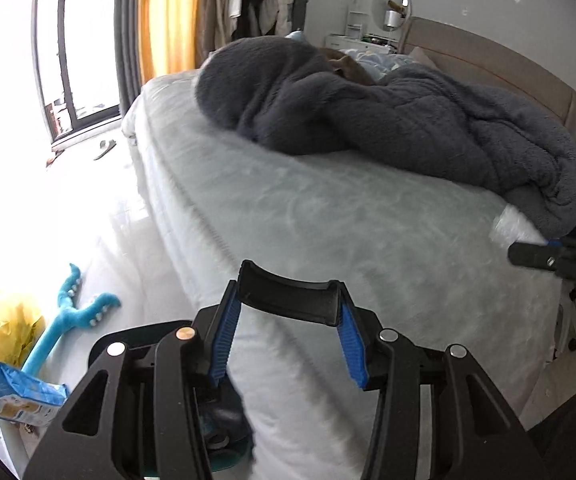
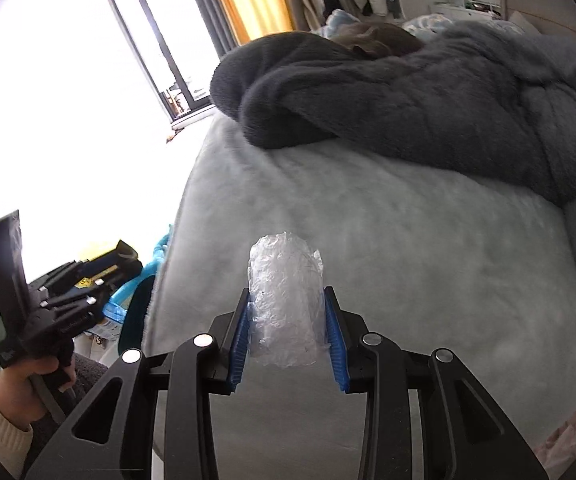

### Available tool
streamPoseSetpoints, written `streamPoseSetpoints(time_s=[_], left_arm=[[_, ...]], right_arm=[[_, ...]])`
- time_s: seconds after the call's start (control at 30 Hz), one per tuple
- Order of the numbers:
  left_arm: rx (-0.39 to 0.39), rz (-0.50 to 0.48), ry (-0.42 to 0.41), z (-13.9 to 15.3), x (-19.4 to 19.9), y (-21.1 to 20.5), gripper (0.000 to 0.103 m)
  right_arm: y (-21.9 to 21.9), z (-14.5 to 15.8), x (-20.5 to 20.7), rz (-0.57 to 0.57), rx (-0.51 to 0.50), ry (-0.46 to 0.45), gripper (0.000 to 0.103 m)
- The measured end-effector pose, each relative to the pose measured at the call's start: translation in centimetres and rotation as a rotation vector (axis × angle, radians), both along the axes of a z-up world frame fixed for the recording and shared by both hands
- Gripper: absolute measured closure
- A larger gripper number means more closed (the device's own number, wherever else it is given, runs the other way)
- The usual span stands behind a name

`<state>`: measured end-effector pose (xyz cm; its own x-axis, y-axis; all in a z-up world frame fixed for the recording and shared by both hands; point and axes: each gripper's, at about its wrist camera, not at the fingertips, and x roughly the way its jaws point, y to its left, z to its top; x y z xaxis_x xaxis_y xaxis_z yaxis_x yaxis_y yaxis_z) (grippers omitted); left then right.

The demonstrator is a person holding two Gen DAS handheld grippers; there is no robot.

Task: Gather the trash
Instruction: 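Carry the bubble-wrap roll and black strap with both tools over the bin, then open the left tool dropping the strap while the right tool releases the bubble wrap into the bin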

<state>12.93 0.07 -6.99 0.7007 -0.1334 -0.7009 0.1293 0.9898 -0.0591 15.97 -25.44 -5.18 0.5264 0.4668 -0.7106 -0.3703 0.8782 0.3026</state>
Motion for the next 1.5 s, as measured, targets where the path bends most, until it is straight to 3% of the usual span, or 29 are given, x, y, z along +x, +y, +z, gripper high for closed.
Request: streamPoseSetpoints(time_s=[0.3,0.6,0.97,1.37,1.5], left_arm=[[-0.046,0.097,0.066,-1.5,-0.4,4.9,0.053],[-0.017,0.174,0.149,-4.4,-0.6,8.9,0.053],[-0.036,0.229,0.287,-8.7,-0.6,13.1,0.053],[-0.12,0.256,0.463,-12.3,-1.4,16.7,0.051],[-0.138,0.284,0.489,-12.7,-2.1,18.4,0.036]], right_arm=[[4.8,1.3,0.3,0.056,0.018,-0.025,0.068],[10.0,1.6,0.4,0.131,0.014,-0.035,0.068],[16.9,1.7,0.2,0.247,0.023,-0.053,0.068],[24.3,-0.2,0.2,0.339,0.008,-0.021,0.068],[26.4,-0.9,0.2,0.362,-0.001,-0.006,0.068]])
